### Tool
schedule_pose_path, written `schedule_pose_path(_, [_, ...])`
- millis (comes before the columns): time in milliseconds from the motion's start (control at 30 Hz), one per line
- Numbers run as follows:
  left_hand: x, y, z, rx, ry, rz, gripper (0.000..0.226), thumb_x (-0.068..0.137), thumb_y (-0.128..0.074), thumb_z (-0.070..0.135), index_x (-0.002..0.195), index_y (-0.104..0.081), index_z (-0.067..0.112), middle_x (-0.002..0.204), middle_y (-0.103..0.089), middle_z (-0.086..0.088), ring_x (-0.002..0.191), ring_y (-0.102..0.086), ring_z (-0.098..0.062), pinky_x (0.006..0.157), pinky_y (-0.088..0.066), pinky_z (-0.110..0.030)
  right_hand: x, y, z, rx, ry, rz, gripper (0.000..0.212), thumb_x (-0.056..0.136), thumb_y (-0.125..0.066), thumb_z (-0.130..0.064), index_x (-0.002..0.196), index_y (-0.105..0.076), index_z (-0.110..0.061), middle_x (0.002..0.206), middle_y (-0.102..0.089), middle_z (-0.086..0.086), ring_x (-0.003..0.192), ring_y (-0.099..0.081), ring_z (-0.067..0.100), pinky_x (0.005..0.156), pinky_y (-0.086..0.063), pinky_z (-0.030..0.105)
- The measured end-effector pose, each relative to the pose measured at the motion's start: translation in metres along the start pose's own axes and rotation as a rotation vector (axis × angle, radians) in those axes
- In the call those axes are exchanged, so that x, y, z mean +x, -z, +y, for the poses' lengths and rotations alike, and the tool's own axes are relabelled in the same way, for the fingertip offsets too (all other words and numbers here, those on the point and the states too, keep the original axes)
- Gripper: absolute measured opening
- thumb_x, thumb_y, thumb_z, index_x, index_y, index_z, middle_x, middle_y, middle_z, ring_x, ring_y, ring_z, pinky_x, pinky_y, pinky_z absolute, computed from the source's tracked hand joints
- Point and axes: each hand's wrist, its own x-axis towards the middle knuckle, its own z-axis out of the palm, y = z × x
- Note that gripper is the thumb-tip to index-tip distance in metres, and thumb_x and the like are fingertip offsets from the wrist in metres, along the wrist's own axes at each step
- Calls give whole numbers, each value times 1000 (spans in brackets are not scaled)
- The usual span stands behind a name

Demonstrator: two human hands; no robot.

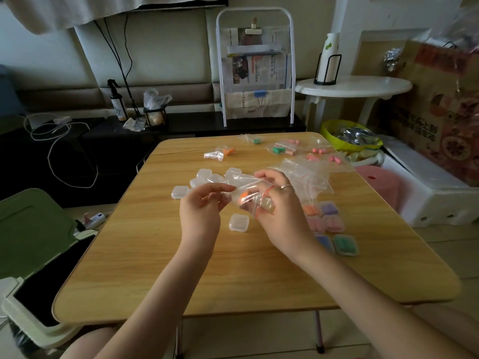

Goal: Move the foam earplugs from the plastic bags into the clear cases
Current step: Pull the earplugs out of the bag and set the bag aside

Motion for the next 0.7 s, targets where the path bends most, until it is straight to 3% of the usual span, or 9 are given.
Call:
schedule_pose_path(100, [3, 2, -4, -3, 16, 35, 39, 87, -45, -16, 73, -70, 10, 63, -68, 9, 68, -66, -3, 76, -56, -20, 1, -3, 1, 89, -90, -68, 21, 80, -75, -14, 99, -71, -7, 124, -46, -11, 119, -41, 3, 93, -26, 0])
schedule_pose_path(200, [7, 5, -8, 15, 9, 57, 40, 90, -44, -13, 73, -71, 11, 62, -68, 10, 69, -67, -5, 77, -56, -22, 8, 1, 2, 224, -204, -179, 25, 78, -78, -24, 100, -73, -13, 121, -47, -15, 117, -42, -3, 90, -32, 5])
schedule_pose_path(267, [8, 5, -10, 25, -1, 61, 41, 90, -44, -12, 73, -71, 13, 64, -68, 10, 71, -67, -8, 76, -56, -21, 10, 4, 1, 189, -206, -196, 27, 77, -78, -27, 99, -72, -13, 120, -46, -13, 111, -43, -3, 82, -31, -1])
schedule_pose_path(333, [9, 7, -12, 56, -9, 89, 43, 90, -43, -12, 73, -71, 15, 71, -69, 7, 74, -68, -9, 75, -55, -21, 9, 6, -3, 138, -148, -147, 25, 75, -79, -27, 95, -72, -13, 115, -46, -12, 103, -44, 1, 79, -31, -3])
schedule_pose_path(433, [18, 17, -13, 133, -12, 221, 49, 90, -40, -9, 73, -71, 24, 77, -69, 0, 77, -68, -10, 71, -53, -21, 6, 6, -5, 150, -10, 44, 20, 70, -81, -26, 86, -74, -16, 108, -49, -12, 104, -49, 6, 87, -32, 1])
schedule_pose_path(500, [24, 24, -10, 71, 32, 279, 47, 90, -39, -8, 77, -71, 24, 80, -69, -1, 79, -67, -13, 74, -53, -21, 5, 7, -3, 179, 15, 93, 19, 70, -81, -24, 86, -75, -16, 108, -53, -13, 101, -53, 4, 88, -36, 6])
schedule_pose_path(600, [19, 22, -1, -156, 156, 165, 37, 89, -43, -12, 90, -71, 12, 94, -68, -7, 88, -67, -16, 83, -53, -23, 2, 8, -4, 253, 11, 64, 17, 73, -80, -14, 86, -73, -20, 93, -67, -9, 84, -62, 6, 79, -49, 17])
schedule_pose_path(700, [8, 10, 2, -510, 351, -68, 23, 92, -47, -4, 106, -65, -2, 103, -64, -13, 93, -66, -19, 84, -54, -25, -1, 4, -9, 186, 97, 38, 20, 75, -78, -10, 94, -74, -13, 86, -71, -2, 79, -62, 6, 76, -49, 11])
